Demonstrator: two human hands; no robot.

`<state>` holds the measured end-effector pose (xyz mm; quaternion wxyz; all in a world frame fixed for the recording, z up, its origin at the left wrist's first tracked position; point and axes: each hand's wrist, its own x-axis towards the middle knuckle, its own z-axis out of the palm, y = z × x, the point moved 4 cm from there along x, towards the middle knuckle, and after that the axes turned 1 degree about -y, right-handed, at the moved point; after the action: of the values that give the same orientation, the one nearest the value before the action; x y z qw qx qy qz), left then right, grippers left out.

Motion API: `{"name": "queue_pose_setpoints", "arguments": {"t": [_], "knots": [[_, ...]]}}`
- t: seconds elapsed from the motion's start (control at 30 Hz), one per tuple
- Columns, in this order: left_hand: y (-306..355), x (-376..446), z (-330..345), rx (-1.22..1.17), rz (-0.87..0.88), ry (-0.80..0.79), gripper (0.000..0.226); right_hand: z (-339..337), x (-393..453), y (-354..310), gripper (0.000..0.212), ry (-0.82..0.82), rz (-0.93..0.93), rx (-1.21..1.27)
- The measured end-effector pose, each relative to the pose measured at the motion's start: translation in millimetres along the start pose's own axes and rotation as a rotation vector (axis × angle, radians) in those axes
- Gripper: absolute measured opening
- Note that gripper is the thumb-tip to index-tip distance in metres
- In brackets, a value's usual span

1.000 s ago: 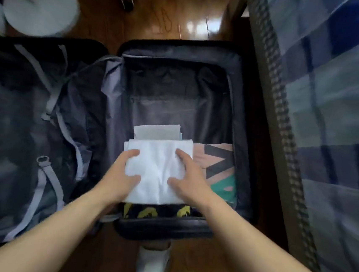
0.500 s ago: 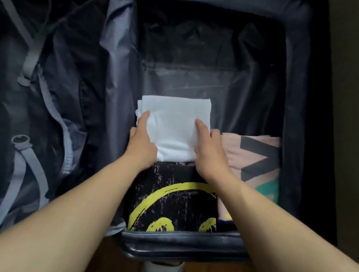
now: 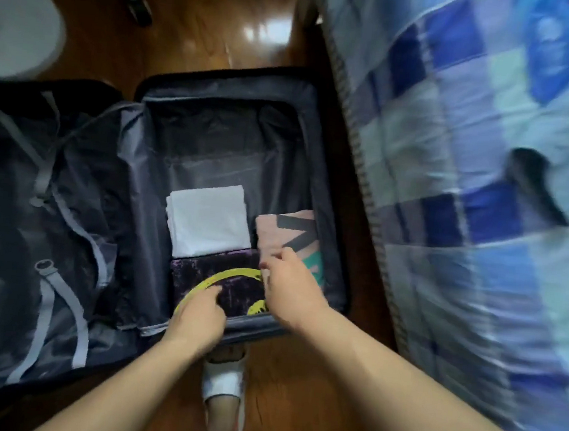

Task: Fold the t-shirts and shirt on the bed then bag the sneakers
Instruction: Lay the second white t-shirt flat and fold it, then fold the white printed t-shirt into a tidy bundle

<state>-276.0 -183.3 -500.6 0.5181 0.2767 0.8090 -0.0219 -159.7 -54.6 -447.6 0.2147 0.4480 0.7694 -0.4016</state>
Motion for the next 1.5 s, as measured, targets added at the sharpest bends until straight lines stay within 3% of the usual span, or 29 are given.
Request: {"name": "queue_pose_setpoints", "arguments": {"t": [0.23,0.33,0.47,0.57,0.73,0.87,1.0,1.13,1.23,1.33,1.4,1.5], "knots": [[154,-189,-8,-0.024,0.239,-0.037,0.023,-171,-242,99,0.032,0.368,0.258,0.408],[222,-270,10,-0.224,0.37,-0.061,0.017,-206,-347,160,0.029,0.491,0.366,0.592],[281,-382,44,-0.6,0.337,-0.094,0.019,-220,-483,227,0.031,0.644,0.484,0.847],[336,-435,79,-0.65,0.305,-0.181,0.019,-242,-546,267,0.032,0.677,0.515,0.966],[478,-459,106,-0.254,0.57,-0.262,0.018,-292,-574,322,0.031,0.843,0.568,1.219],[599,-405,146,0.139,0.73,-0.201,0.016,-341,-564,361,0.027,0.899,0.587,1.384],[691,-328,219,0.793,0.89,-0.145,0.043,-378,-555,413,0.026,1.077,0.688,1.55],[744,-249,255,1.288,1.107,-0.06,0.068,-365,-527,433,0.026,1.0,0.79,1.525],[769,-219,261,1.305,1.24,0.033,0.051,-334,-521,440,0.024,0.918,0.854,1.618],[783,-237,254,1.048,1.192,0.096,0.024,-314,-537,447,0.025,0.949,0.939,1.643],[780,-275,248,0.899,1.202,0.066,0.024,-307,-553,442,0.026,0.998,0.948,1.66],[742,-358,239,0.797,1.262,-0.103,0.028,-295,-580,414,0.03,1.028,0.863,1.628]]}}
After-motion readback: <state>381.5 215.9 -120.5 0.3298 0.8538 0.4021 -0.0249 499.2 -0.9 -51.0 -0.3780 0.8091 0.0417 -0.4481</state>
